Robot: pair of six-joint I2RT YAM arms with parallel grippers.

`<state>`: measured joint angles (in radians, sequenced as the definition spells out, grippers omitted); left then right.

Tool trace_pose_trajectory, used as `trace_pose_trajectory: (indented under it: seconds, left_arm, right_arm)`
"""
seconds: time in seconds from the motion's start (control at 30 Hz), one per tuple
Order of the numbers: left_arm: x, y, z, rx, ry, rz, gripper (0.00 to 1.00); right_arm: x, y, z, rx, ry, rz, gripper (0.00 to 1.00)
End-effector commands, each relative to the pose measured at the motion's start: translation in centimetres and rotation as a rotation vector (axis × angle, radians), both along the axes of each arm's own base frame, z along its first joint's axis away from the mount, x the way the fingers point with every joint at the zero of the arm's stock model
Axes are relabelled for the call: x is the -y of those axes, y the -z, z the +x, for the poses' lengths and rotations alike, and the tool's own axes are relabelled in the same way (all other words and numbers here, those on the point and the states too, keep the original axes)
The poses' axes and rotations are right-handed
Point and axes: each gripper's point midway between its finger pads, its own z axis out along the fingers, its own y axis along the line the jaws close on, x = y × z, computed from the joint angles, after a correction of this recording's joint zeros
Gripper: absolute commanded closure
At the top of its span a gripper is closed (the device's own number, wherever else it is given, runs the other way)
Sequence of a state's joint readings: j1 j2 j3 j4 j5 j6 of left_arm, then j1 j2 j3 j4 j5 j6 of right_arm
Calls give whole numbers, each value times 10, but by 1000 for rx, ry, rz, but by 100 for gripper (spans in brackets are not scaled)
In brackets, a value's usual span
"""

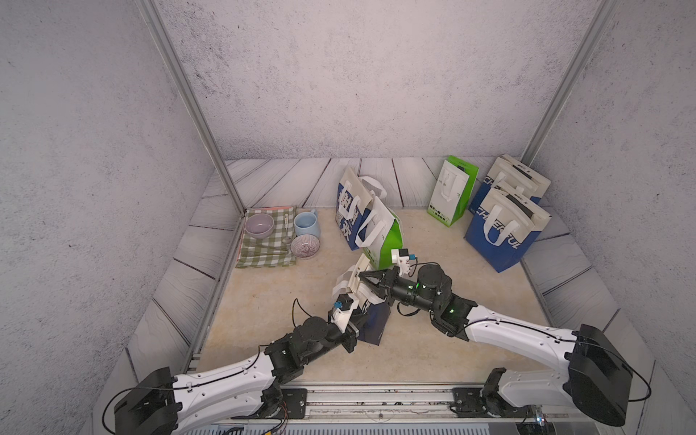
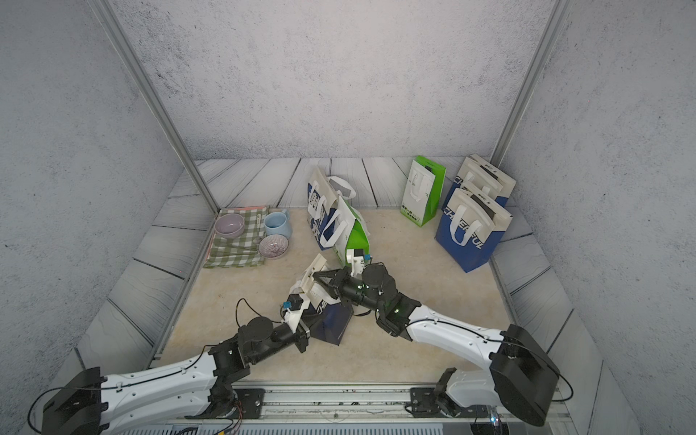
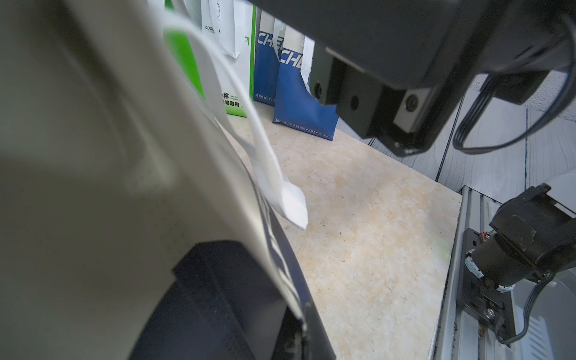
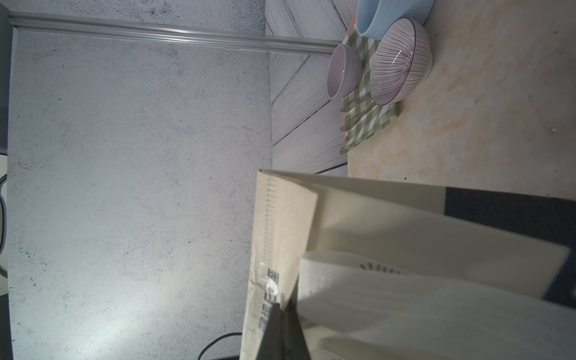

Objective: Open the takeout bag
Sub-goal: Open the takeout bag at the center of the board.

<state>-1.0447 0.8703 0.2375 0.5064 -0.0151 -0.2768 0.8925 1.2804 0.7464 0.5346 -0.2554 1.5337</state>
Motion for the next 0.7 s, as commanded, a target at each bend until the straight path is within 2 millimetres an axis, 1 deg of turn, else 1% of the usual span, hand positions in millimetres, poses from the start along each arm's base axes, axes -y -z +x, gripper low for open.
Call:
trace_pose_trajectory:
  seconds: [0.0,0.2,0.3,0.4,0.47,0.53,0.67]
  left_arm:
    - [5,-5,-6,8,42,-14,100]
    - [5,-4,-6,8,43,-13,100]
    - [6,-3,-7,7,46,-12,100]
    - [6,-3,-6,7,48,-13,100]
    - [6,-2,-6,6,48,-12,100]
    - [6,-2,-7,4,49,-13,100]
    - [4,-1,-7,7,46,-8,100]
  right_arm:
    - [1,-51,2,125,11,118,100]
    - [2,-70,1,163,12,171,100]
    - [1,-77,4,161,19,218,100]
    - [-2,-93,9,151,24,294,100]
    - [-9,-108,9,163,-6,329,100]
    - [-13,-118,8,182,-28,342,100]
    - [-7,-126,6,221,-10,336,100]
